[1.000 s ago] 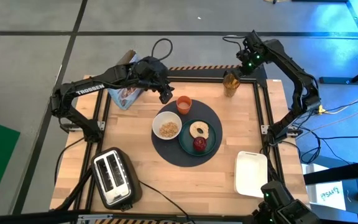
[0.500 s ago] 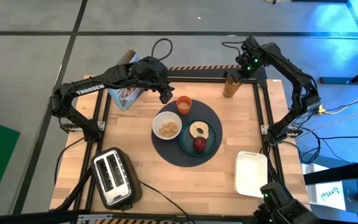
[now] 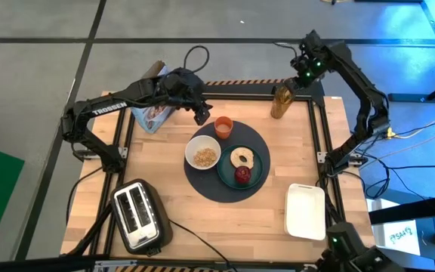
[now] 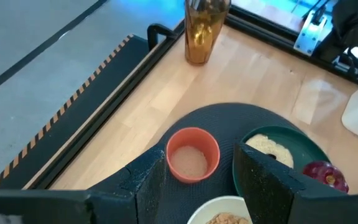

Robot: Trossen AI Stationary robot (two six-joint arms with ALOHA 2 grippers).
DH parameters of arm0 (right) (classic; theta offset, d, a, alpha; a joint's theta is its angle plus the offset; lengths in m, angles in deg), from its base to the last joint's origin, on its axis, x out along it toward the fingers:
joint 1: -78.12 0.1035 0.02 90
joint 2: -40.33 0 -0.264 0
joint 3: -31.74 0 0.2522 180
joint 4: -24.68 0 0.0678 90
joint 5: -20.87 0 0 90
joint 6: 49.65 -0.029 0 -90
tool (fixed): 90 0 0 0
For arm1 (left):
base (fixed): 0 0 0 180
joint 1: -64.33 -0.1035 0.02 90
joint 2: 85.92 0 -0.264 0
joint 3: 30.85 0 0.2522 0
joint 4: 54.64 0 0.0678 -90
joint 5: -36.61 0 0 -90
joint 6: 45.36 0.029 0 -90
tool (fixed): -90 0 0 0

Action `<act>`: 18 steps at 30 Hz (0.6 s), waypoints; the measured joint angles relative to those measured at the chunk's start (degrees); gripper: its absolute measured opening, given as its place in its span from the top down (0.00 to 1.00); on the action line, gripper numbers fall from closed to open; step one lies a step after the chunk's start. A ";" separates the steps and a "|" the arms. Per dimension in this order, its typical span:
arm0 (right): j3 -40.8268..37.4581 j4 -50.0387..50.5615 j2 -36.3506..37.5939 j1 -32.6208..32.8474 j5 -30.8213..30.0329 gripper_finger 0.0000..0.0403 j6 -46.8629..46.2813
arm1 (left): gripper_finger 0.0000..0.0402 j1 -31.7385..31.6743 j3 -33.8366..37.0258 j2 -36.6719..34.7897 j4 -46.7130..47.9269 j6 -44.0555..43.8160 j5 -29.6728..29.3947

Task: Arrange a breakfast setting
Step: Put the yellow spoon to the right of the green plate on the blue table mat

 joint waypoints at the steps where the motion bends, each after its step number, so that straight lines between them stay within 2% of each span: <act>1: 1.58 1.50 0.02 0.00 0.04 0.96 0.30 | 0.55 -0.01 0.00 0.00 -0.47 0.03 -0.02; 7: 11.36 10.25 0.25 0.07 0.04 0.97 0.62 | 0.54 0.01 0.00 0.00 -11.55 4.12 1.01; 11: 15.79 11.14 2.37 0.07 0.45 0.97 -0.52 | 0.53 -0.18 -0.02 1.55 -20.13 8.42 5.61; 15: 18.11 10.99 5.31 0.07 5.51 0.97 -1.04 | 0.53 -0.60 -0.02 5.52 -28.49 9.49 11.96; 18: 18.31 9.82 7.63 1.70 10.21 0.97 -2.28 | 0.53 -0.60 0.00 9.12 -33.46 9.25 12.75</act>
